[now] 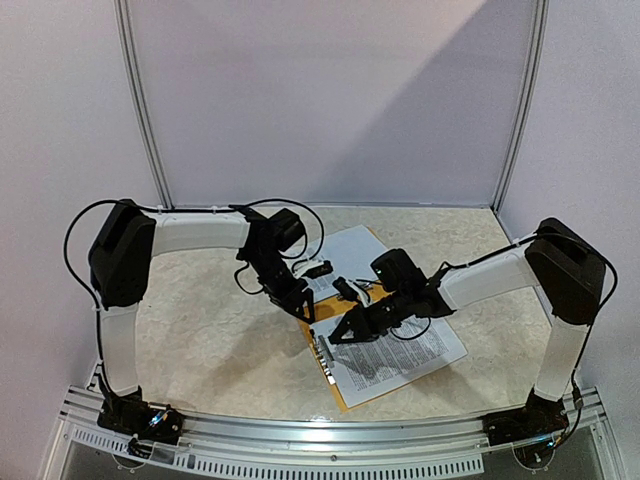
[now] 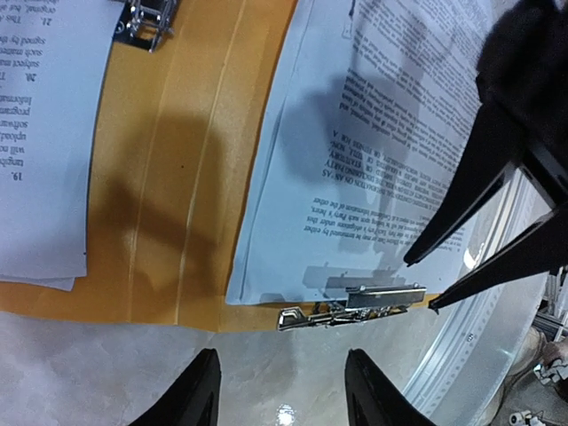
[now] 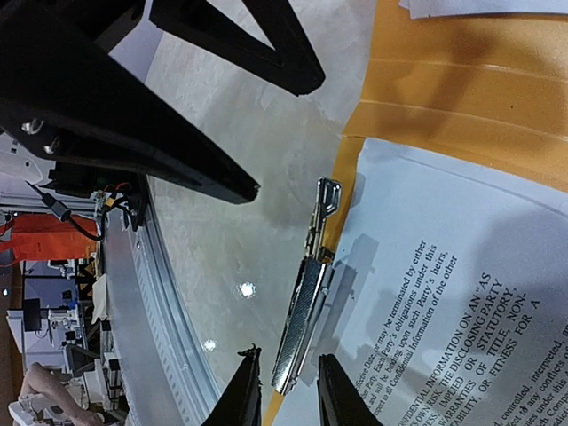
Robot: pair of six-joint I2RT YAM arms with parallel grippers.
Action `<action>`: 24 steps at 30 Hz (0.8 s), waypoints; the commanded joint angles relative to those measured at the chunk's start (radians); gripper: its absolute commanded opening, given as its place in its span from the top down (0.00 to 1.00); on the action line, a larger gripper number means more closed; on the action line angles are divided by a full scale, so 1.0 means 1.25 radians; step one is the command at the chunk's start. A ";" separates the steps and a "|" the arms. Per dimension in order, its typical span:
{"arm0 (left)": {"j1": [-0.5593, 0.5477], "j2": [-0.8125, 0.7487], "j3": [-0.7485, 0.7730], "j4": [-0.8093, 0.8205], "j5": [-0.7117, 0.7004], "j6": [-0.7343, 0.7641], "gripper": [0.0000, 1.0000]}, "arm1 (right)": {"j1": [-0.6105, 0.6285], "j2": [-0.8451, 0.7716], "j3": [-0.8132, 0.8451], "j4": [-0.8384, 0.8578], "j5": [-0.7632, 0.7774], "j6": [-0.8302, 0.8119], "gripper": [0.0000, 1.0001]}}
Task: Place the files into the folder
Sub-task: Clamp the file in the folder with some files.
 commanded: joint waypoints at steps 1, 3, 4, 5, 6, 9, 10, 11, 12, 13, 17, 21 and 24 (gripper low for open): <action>-0.008 0.007 -0.021 0.030 0.020 -0.011 0.50 | 0.010 0.023 0.017 0.031 -0.013 0.019 0.77; -0.008 0.012 -0.029 0.039 0.035 -0.017 0.50 | 0.016 0.031 0.022 0.039 -0.014 0.028 0.78; -0.008 0.014 -0.032 0.043 0.039 -0.022 0.50 | 0.020 0.039 0.028 0.037 -0.014 0.032 0.78; -0.008 0.016 -0.036 0.049 0.044 -0.028 0.51 | 0.022 0.044 0.033 0.032 -0.015 0.032 0.78; -0.008 0.018 -0.039 0.053 0.049 -0.033 0.51 | 0.024 0.049 0.036 0.027 -0.014 0.030 0.79; -0.008 0.028 -0.036 0.059 0.071 -0.043 0.52 | 0.025 0.050 0.035 0.018 -0.007 0.027 0.79; -0.009 0.030 -0.033 0.060 0.074 -0.042 0.52 | 0.025 0.048 0.034 0.014 -0.006 0.024 0.79; -0.010 0.032 -0.031 0.061 0.078 -0.042 0.52 | 0.025 0.045 0.034 0.009 -0.003 0.020 0.79; -0.010 0.035 -0.029 0.062 0.079 -0.041 0.52 | 0.025 0.042 0.033 0.005 0.000 0.019 0.79; -0.011 0.039 -0.027 0.063 0.080 -0.042 0.52 | 0.024 0.037 0.033 -0.001 0.004 0.015 0.78; -0.012 0.052 -0.026 0.063 0.092 -0.042 0.53 | 0.025 0.014 0.042 -0.051 0.024 -0.008 0.77; -0.014 0.061 -0.023 0.062 0.096 -0.061 0.53 | 0.024 -0.017 0.049 -0.105 0.048 -0.040 0.75; -0.018 0.063 -0.020 0.062 0.102 -0.061 0.53 | 0.023 -0.042 0.046 -0.133 0.076 -0.056 0.74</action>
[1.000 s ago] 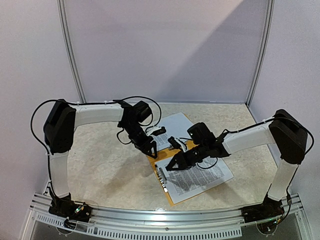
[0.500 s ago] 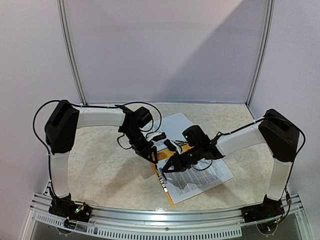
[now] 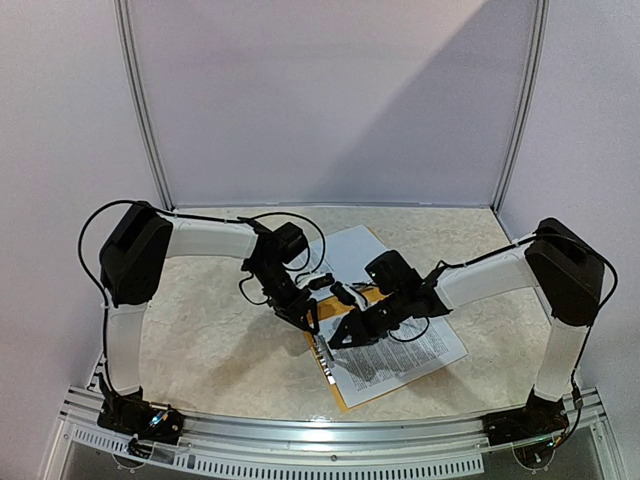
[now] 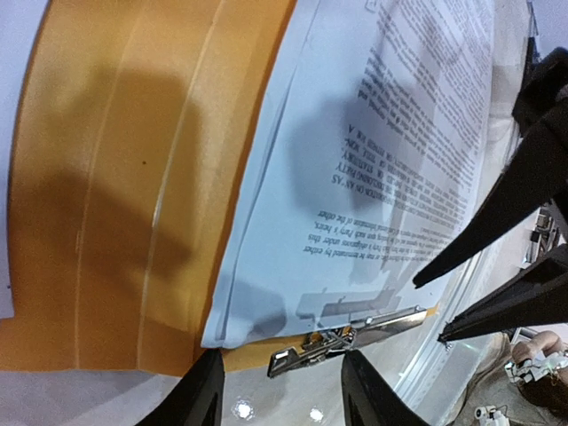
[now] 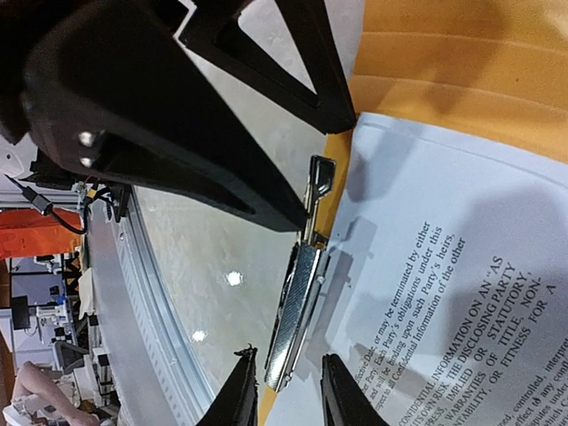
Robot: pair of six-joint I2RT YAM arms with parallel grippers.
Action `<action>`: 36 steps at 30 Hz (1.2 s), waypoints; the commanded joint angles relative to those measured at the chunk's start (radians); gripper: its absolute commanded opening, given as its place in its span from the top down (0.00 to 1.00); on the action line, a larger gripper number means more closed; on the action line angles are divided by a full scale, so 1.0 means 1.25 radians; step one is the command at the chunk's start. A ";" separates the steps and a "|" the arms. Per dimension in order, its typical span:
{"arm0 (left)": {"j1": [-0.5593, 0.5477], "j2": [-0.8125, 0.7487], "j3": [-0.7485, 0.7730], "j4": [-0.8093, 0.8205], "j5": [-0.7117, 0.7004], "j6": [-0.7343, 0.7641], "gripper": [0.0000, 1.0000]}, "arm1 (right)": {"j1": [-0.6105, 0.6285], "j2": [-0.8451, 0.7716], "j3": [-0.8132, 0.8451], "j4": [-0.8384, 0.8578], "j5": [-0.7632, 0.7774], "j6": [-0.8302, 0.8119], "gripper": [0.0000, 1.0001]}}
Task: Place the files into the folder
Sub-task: Clamp the file in the folder with some files.
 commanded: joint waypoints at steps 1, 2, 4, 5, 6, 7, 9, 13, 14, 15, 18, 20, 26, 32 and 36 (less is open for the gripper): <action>-0.018 0.013 0.012 0.011 0.025 -0.009 0.53 | 0.003 -0.067 0.016 -0.068 0.059 -0.044 0.74; -0.020 0.016 0.015 0.009 0.028 -0.008 0.53 | 0.003 -0.078 0.010 -0.071 0.072 -0.046 0.74; -0.023 0.022 0.021 0.002 0.028 -0.005 0.53 | 0.002 -0.098 -0.005 -0.070 0.095 -0.048 0.74; -0.023 0.022 0.023 0.002 0.028 -0.005 0.53 | 0.001 -0.105 -0.013 -0.068 0.103 -0.048 0.74; -0.024 0.022 0.024 0.001 0.029 -0.004 0.53 | -0.002 -0.113 -0.022 -0.066 0.110 -0.045 0.74; -0.025 0.021 0.024 0.001 0.028 -0.003 0.53 | -0.004 -0.119 -0.031 -0.062 0.115 -0.041 0.74; -0.025 0.016 0.023 0.001 0.026 -0.001 0.53 | -0.008 -0.125 -0.050 -0.052 0.123 -0.034 0.74; -0.036 0.005 0.020 -0.005 0.005 0.005 0.53 | -0.015 -0.127 -0.083 -0.026 0.134 -0.017 0.74; -0.040 0.002 0.019 -0.007 0.000 0.022 0.53 | -0.016 -0.127 -0.088 -0.024 0.138 -0.014 0.74; -0.043 -0.002 0.017 -0.008 -0.003 0.027 0.53 | -0.018 -0.127 -0.095 -0.019 0.141 -0.011 0.74; -0.047 -0.015 0.013 -0.010 -0.014 0.033 0.53 | -0.023 -0.131 -0.105 -0.007 0.141 0.000 0.74; -0.047 -0.019 0.015 -0.014 -0.026 0.037 0.53 | -0.024 -0.132 -0.104 -0.008 0.141 0.001 0.74; -0.047 -0.023 0.024 -0.026 -0.059 0.053 0.53 | -0.036 -0.164 -0.092 -0.085 0.164 -0.022 0.74; -0.047 -0.041 0.020 -0.034 -0.070 0.063 0.53 | -0.065 -0.274 -0.060 -0.367 0.292 -0.088 0.74; -0.049 -0.053 0.016 -0.036 -0.055 0.069 0.53 | -0.066 -0.327 -0.086 -0.516 0.340 -0.011 0.75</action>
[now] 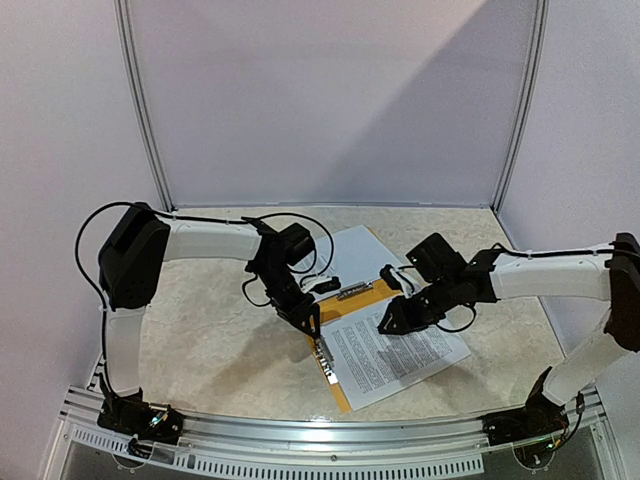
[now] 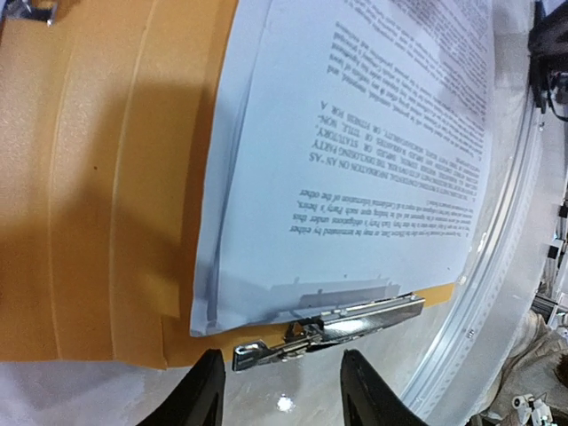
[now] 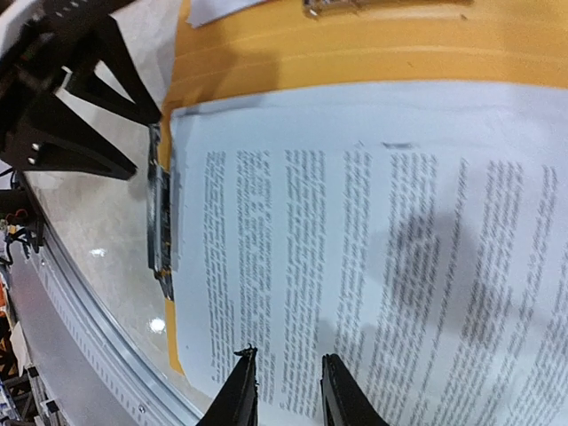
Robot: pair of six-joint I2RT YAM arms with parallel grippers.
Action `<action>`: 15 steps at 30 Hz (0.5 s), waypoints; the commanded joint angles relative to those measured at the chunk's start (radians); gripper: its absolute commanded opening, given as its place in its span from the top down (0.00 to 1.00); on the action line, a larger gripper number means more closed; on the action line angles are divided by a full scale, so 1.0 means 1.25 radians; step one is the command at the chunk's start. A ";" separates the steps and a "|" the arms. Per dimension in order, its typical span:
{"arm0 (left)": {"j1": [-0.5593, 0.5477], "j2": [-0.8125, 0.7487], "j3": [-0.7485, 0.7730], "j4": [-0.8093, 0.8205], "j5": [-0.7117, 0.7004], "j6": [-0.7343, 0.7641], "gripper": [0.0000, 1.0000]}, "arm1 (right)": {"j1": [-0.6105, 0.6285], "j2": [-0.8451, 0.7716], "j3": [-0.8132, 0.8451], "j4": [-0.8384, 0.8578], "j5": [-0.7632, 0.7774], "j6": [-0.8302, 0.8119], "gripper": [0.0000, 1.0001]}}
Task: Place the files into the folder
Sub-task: Clamp the file in the folder with some files.
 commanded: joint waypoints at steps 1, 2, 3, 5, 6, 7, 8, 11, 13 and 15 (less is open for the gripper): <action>-0.010 -0.041 0.007 -0.010 0.005 0.018 0.53 | -0.003 -0.061 -0.019 -0.253 0.086 0.062 0.75; -0.012 -0.039 0.008 -0.011 0.009 0.018 0.53 | -0.002 -0.071 -0.028 -0.283 0.092 0.088 0.75; -0.013 -0.037 0.009 -0.012 0.013 0.017 0.53 | 0.003 -0.087 -0.036 -0.310 0.098 0.101 0.75; -0.014 -0.033 0.012 -0.014 0.018 0.017 0.53 | 0.021 -0.103 -0.046 -0.371 0.110 0.125 0.78; -0.014 -0.031 0.013 -0.014 0.020 0.017 0.53 | 0.031 -0.104 -0.049 -0.392 0.109 0.137 0.81; -0.014 -0.030 0.015 -0.016 0.022 0.017 0.53 | 0.039 -0.104 -0.055 -0.407 0.107 0.142 0.84; -0.014 -0.027 0.015 -0.017 0.024 0.017 0.53 | 0.049 -0.104 -0.063 -0.420 0.107 0.145 0.86; -0.014 -0.025 0.014 -0.018 0.023 0.017 0.53 | 0.064 -0.116 -0.096 -0.439 0.104 0.168 0.92; -0.014 -0.028 0.016 -0.019 0.018 0.019 0.53 | 0.074 -0.120 -0.112 -0.441 0.109 0.183 0.95; -0.014 -0.028 0.022 -0.022 0.006 0.022 0.53 | 0.087 -0.109 -0.113 -0.436 0.121 0.192 0.96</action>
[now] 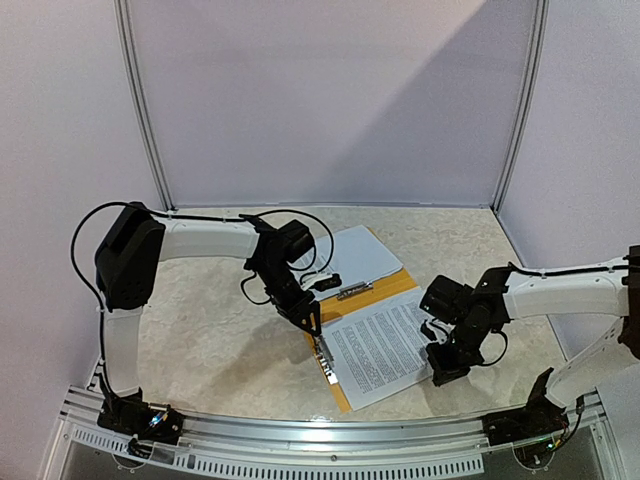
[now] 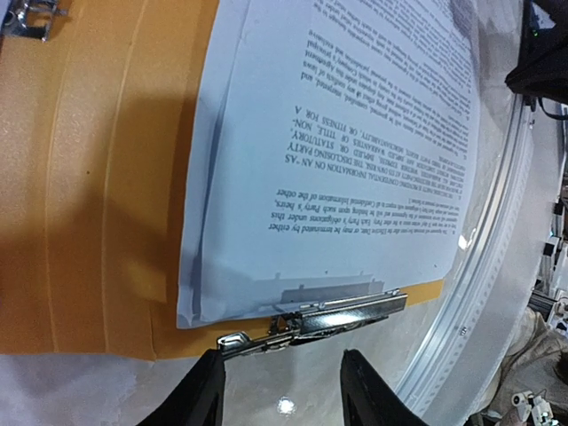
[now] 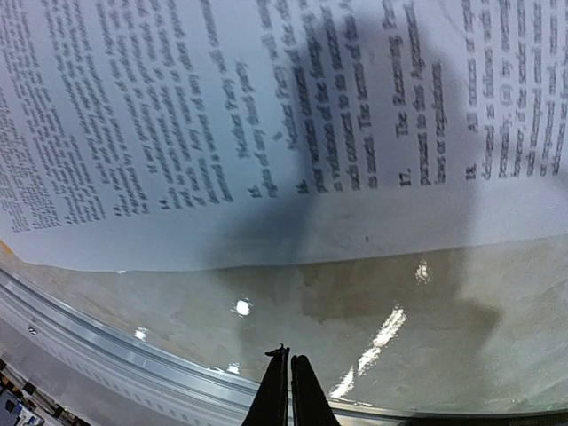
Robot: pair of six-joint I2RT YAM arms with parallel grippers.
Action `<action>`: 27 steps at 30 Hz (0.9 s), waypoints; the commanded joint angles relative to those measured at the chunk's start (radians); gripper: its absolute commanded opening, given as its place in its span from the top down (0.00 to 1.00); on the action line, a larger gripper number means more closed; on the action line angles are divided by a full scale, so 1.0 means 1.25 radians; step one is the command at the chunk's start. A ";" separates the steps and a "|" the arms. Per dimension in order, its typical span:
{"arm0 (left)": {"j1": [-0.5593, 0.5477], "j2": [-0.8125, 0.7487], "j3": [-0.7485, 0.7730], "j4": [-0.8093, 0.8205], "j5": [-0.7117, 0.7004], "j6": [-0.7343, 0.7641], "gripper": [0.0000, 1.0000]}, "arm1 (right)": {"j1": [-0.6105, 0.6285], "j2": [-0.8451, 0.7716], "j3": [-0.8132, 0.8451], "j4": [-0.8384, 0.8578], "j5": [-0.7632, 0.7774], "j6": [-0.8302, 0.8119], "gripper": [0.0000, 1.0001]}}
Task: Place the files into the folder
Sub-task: Clamp the file in the folder with some files.
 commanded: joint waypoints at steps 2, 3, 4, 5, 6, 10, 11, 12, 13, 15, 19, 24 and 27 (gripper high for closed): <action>-0.013 -0.010 0.030 -0.020 -0.027 0.020 0.53 | 0.032 0.013 -0.006 -0.022 0.039 0.044 0.97; -0.012 -0.012 0.034 -0.021 -0.042 0.020 0.53 | 0.037 0.026 -0.002 -0.012 0.043 0.044 0.98; -0.012 -0.015 0.037 -0.022 -0.060 0.021 0.53 | 0.042 0.037 0.004 -0.003 0.049 0.044 0.98; -0.010 -0.017 0.039 -0.022 -0.083 0.022 0.53 | 0.046 0.058 0.012 0.003 0.059 0.043 0.99; -0.009 -0.021 0.038 -0.022 -0.109 0.022 0.53 | 0.054 0.072 0.018 0.012 0.061 0.041 0.99; 0.001 -0.022 0.035 -0.018 -0.233 0.015 0.54 | 0.077 0.119 0.023 0.043 0.060 0.045 1.00; 0.004 -0.021 0.034 -0.017 -0.260 0.011 0.53 | 0.083 0.126 0.023 0.051 0.058 0.050 1.00; 0.007 -0.017 0.034 -0.018 -0.284 0.008 0.53 | 0.089 0.137 0.024 0.058 0.059 0.053 1.00; 0.008 -0.013 0.034 -0.018 -0.306 0.006 0.54 | 0.091 0.141 0.025 0.066 0.061 0.058 1.00; 0.011 -0.004 0.034 -0.019 -0.333 0.003 0.54 | 0.092 0.147 0.028 0.085 0.071 0.068 1.00; 0.013 0.009 0.032 -0.021 -0.367 0.003 0.54 | 0.094 0.144 0.028 0.139 0.080 0.091 1.00; 0.012 0.009 0.011 -0.011 -0.383 0.008 0.54 | 0.094 0.148 0.038 0.150 0.112 0.099 1.00; 0.010 0.022 0.006 -0.010 -0.374 0.007 0.54 | 0.093 0.151 0.048 0.160 0.128 0.095 1.00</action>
